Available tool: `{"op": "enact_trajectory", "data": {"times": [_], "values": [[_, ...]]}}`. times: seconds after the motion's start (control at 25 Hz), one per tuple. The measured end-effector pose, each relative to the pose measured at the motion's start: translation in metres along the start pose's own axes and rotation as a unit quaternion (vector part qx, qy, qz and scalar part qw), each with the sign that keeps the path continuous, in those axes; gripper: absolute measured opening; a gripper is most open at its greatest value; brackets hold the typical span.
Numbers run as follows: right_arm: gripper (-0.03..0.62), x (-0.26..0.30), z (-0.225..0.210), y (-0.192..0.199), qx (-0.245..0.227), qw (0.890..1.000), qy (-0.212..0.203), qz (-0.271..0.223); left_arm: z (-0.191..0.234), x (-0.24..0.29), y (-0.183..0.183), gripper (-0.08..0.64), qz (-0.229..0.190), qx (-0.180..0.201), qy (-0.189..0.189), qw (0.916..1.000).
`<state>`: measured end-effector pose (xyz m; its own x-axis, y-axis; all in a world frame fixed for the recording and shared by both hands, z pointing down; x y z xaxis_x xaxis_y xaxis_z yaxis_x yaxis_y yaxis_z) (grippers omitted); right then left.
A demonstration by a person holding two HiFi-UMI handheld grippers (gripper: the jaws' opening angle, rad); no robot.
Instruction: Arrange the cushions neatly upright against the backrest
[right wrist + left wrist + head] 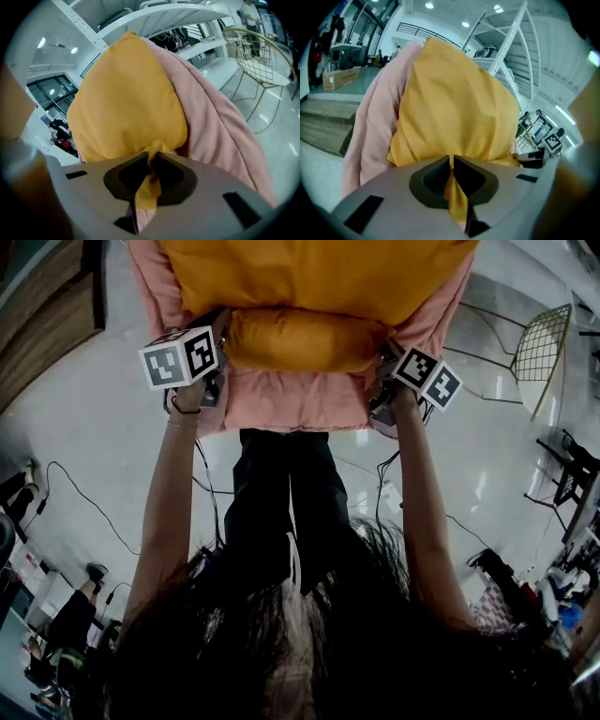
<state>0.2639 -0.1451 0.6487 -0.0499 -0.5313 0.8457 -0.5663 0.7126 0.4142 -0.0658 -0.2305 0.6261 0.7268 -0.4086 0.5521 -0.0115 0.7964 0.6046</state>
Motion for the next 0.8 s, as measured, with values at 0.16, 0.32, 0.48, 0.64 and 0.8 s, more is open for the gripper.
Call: {"op": "enact_trajectory", "data": {"times": [0.16,0.32,0.48,0.64,0.8], "values": [[0.061,0.019,-0.003,0.008,-0.018,1.000,0.000,0.000,0.022,0.019,0.013,0.043,0.055,0.064,-0.047,0.9953],[0.061,0.043,-0.007,0.015,-0.049,0.999,0.017,-0.002,0.038,0.032,0.025,0.043,0.101,0.154,-0.079,0.9797],[0.061,0.061,-0.007,0.012,-0.062,0.998,0.023,-0.007,0.044,0.039,0.021,0.044,0.092,0.180,-0.076,0.9765],[0.061,0.070,-0.008,0.013,-0.094,0.995,0.043,-0.009,0.046,0.039,0.023,0.044,0.075,0.191,-0.075,0.9759],[0.063,0.065,-0.012,0.014,-0.107,0.993,0.043,-0.019,0.041,0.037,0.026,0.046,0.081,0.191,-0.060,0.9764]]}}
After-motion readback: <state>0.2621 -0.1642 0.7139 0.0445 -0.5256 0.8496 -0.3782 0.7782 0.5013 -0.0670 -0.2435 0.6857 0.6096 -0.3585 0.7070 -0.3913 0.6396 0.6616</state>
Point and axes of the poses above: the fingertips, and each gripper's own axes: x forward along the fingers, z to its left, y out of its underside, the point moved 4 cm from there along -x, backward along the fingers, and after that the axes turned 14 degrees about y, right-handed, at the moved point
